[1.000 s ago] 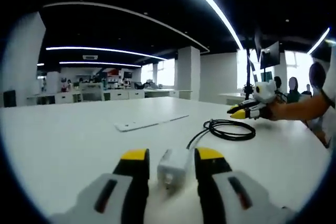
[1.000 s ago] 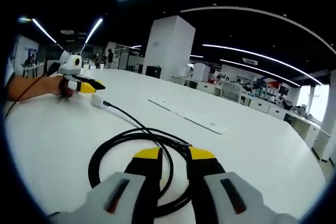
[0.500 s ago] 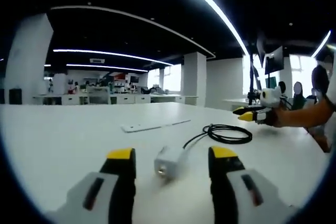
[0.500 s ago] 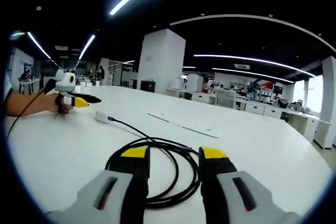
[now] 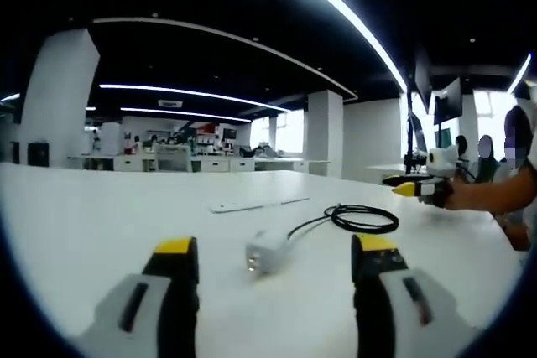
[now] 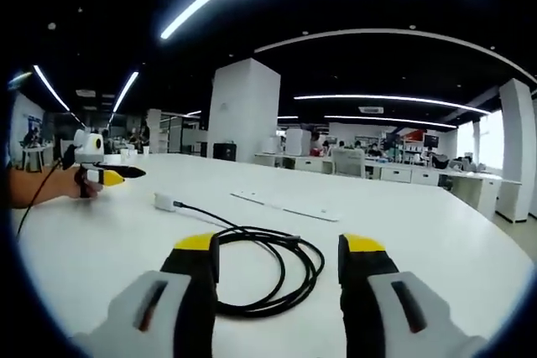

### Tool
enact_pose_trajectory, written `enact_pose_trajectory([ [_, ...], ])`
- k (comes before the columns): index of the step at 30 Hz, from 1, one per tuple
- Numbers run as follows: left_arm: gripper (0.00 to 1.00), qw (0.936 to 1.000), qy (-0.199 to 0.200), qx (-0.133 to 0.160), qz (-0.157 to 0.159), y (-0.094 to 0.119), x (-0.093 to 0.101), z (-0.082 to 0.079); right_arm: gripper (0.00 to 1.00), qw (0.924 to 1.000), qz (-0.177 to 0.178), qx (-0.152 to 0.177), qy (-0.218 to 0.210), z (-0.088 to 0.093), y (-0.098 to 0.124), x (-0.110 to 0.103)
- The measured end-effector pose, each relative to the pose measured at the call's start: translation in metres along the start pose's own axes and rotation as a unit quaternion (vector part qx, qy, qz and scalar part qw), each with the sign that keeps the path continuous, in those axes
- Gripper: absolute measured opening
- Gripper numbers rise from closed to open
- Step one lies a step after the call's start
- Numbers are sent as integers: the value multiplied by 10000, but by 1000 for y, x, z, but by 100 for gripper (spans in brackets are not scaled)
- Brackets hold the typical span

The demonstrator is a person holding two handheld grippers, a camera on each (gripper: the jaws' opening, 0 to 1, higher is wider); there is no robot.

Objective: Plug the desk Type‑C cable into the charger adapter.

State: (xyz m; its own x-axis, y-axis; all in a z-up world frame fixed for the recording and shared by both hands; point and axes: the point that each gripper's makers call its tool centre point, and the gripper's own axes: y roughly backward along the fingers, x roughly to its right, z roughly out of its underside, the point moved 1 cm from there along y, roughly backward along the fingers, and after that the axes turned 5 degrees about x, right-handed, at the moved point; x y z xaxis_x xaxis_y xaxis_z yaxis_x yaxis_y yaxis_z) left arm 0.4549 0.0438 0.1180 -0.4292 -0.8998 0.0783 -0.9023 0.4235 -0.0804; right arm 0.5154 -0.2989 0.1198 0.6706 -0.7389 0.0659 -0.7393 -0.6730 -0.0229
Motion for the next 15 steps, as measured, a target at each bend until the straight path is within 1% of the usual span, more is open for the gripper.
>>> enact_pose_trajectory([
  [8, 87, 9997, -157, 40, -200, 21, 5, -6, 74, 10000, 46, 51, 44, -1, 19, -19],
  [12, 91, 9993, -105, 186, -304, 34, 9, -13, 79, 9998, 113, 142, -20, -5, 32, -32],
  [15, 95, 9994, -26, 185, -306, 41, 15, -13, 83, 9995, 159, 241, -109, -8, 41, -39],
])
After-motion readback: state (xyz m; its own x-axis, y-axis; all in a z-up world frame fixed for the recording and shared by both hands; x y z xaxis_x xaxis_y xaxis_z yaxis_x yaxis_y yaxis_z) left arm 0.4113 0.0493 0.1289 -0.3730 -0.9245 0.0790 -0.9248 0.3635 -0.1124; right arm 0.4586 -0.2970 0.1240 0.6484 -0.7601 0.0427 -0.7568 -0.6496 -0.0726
